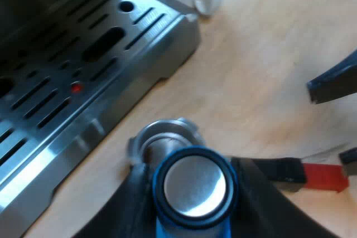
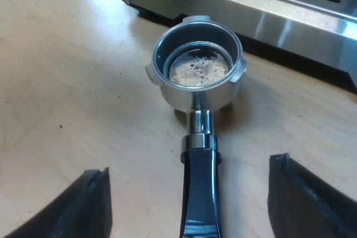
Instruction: Grind coffee beans and then tamp
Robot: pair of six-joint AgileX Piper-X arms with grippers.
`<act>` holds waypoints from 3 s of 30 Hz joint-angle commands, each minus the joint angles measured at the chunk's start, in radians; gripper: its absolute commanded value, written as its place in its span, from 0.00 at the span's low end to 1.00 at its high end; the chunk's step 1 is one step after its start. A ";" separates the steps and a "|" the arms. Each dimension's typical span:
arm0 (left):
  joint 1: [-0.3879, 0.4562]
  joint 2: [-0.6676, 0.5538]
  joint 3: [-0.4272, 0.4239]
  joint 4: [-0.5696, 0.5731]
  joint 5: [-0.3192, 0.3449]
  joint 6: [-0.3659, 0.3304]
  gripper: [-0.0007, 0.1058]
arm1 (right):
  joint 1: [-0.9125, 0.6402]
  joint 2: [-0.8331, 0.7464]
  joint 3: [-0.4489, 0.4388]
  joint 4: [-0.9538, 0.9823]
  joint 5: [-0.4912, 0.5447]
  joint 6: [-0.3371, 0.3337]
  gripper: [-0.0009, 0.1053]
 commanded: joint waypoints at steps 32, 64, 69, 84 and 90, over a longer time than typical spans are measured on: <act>-0.147 0.413 -0.157 -0.162 -0.127 0.124 0.01 | -0.006 -0.007 -0.003 -0.012 -0.005 -0.011 0.59; -0.147 0.510 -0.155 -0.228 -0.187 0.142 0.01 | -0.006 -0.007 -0.003 -0.012 -0.005 -0.011 0.59; -0.147 0.526 -0.155 -0.228 -0.187 0.142 0.01 | -0.006 -0.007 -0.003 -0.012 -0.005 -0.011 0.59; -0.147 0.526 -0.102 -0.228 -0.209 0.142 0.01 | -0.006 -0.007 -0.003 -0.053 -0.003 -0.011 0.59; -0.147 0.526 -0.102 -0.243 -0.209 0.142 0.01 | -0.006 -0.007 -0.003 -0.079 0.017 -0.011 0.59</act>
